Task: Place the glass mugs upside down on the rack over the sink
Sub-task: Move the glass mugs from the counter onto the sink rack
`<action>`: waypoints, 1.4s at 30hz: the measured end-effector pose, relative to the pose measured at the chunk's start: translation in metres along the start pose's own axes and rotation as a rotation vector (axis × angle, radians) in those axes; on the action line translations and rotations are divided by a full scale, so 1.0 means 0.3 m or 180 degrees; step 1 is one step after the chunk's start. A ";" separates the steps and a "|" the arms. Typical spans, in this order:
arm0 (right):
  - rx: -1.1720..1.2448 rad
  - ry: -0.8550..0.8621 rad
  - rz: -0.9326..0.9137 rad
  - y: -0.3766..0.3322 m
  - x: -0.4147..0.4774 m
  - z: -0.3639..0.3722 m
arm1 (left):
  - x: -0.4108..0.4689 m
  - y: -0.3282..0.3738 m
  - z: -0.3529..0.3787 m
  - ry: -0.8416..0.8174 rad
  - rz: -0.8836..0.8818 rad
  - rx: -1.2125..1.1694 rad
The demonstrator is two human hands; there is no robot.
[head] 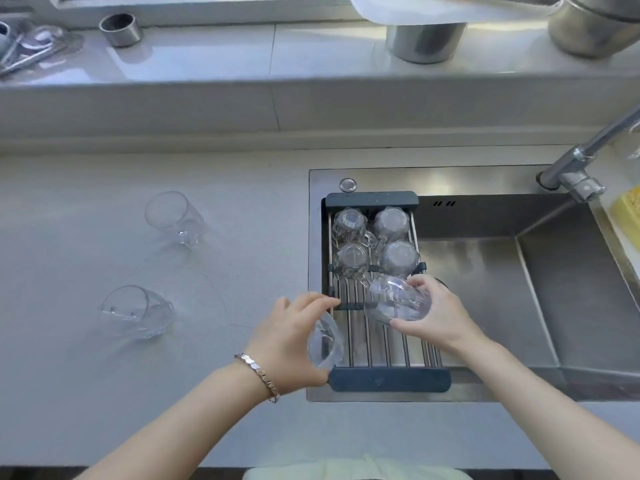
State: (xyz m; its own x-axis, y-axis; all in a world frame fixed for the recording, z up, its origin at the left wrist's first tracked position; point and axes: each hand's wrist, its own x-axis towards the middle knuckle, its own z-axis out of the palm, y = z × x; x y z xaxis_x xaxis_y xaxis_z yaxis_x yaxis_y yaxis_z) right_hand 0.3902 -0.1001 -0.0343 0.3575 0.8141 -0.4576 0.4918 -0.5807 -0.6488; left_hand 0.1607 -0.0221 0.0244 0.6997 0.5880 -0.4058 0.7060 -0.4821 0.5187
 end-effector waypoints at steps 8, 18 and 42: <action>-0.1583 -0.0143 0.0399 -0.056 0.172 0.236 | -0.051 -0.096 0.002 0.0623 -0.0694 -0.0108; 0.0056 -0.0171 -0.0162 -0.035 0.064 0.196 | -0.042 -0.099 -0.004 0.0654 -0.1087 -0.1021; -0.0721 0.0673 0.0922 0.087 0.036 0.080 | 0.404 -0.023 0.256 -0.0361 0.0311 0.1678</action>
State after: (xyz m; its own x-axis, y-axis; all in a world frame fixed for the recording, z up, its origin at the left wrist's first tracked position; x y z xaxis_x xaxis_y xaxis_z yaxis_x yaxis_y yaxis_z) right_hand 0.3879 -0.1064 -0.0708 0.6500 0.6115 -0.4513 0.5007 -0.7913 -0.3510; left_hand 0.2490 0.0026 -0.0861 0.7515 0.4646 -0.4684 0.5760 -0.8082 0.1225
